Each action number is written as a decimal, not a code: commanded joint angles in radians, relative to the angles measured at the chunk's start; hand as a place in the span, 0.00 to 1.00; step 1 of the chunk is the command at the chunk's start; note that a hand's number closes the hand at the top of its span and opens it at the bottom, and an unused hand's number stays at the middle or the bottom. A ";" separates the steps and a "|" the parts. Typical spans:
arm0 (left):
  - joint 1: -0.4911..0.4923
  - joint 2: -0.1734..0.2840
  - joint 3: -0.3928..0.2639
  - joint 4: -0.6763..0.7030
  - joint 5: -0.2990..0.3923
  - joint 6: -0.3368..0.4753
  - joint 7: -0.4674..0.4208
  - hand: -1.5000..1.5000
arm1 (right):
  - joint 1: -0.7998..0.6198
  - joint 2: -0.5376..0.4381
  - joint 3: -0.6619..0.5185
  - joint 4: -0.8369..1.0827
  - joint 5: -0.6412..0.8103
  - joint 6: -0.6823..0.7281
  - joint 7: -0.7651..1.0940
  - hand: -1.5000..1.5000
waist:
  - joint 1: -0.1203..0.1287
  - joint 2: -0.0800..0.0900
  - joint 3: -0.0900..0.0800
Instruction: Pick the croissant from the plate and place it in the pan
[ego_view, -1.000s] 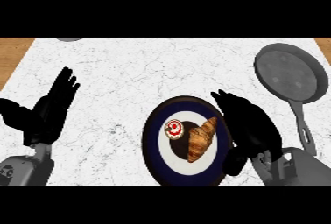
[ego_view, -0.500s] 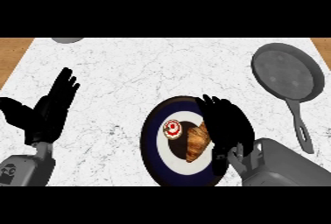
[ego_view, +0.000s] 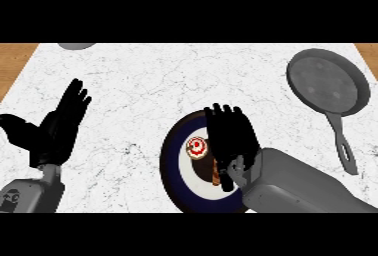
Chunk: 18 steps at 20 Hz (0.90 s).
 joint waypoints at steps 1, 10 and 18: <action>-0.033 -0.004 0.025 0.059 -0.001 -0.010 -0.021 0.50 | -0.025 0.070 -0.002 0.063 -0.003 0.092 0.218 0.00 | -0.013 0.004 0.001; -0.022 -0.019 0.005 -0.003 -0.024 0.014 0.021 0.50 | -0.048 0.150 -0.021 0.246 0.062 0.084 0.205 0.00 | -0.008 0.003 0.002; 0.032 -0.015 0.023 -0.008 -0.022 -0.026 -0.002 0.50 | 0.054 0.135 -0.031 0.214 0.120 0.102 0.161 0.00 | -0.014 -0.001 0.002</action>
